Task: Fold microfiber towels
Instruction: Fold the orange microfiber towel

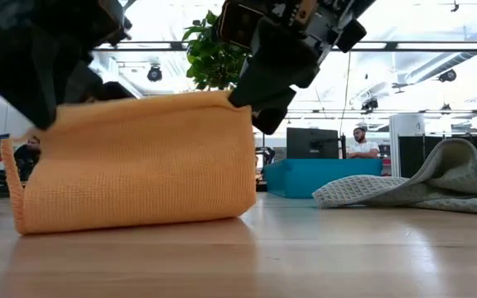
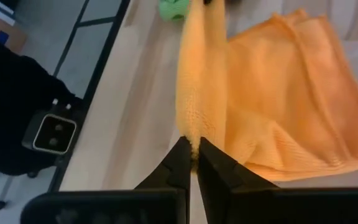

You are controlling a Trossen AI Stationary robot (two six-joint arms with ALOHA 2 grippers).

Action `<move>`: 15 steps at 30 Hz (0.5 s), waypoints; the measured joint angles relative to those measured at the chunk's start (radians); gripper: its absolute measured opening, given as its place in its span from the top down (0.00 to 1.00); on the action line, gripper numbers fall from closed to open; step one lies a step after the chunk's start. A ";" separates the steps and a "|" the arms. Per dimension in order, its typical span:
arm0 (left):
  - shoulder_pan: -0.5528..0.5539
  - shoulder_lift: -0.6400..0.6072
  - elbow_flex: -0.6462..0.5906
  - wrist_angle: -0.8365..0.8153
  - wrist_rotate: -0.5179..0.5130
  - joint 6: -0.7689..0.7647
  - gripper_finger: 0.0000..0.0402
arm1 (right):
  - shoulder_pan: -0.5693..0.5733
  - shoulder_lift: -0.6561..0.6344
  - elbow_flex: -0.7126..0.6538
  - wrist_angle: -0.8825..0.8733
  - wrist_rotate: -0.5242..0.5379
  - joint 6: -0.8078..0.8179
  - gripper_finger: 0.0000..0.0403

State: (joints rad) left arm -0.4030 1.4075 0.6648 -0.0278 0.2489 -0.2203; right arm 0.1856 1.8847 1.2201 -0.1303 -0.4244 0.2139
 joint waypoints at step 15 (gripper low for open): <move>-0.006 -0.004 -0.022 -0.035 -0.126 0.053 1.00 | -0.047 0.001 0.000 0.007 0.056 0.005 0.97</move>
State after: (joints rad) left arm -0.4091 1.4033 0.6426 -0.0630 0.1231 -0.1671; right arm 0.1381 1.8858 1.2201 -0.1237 -0.3688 0.2188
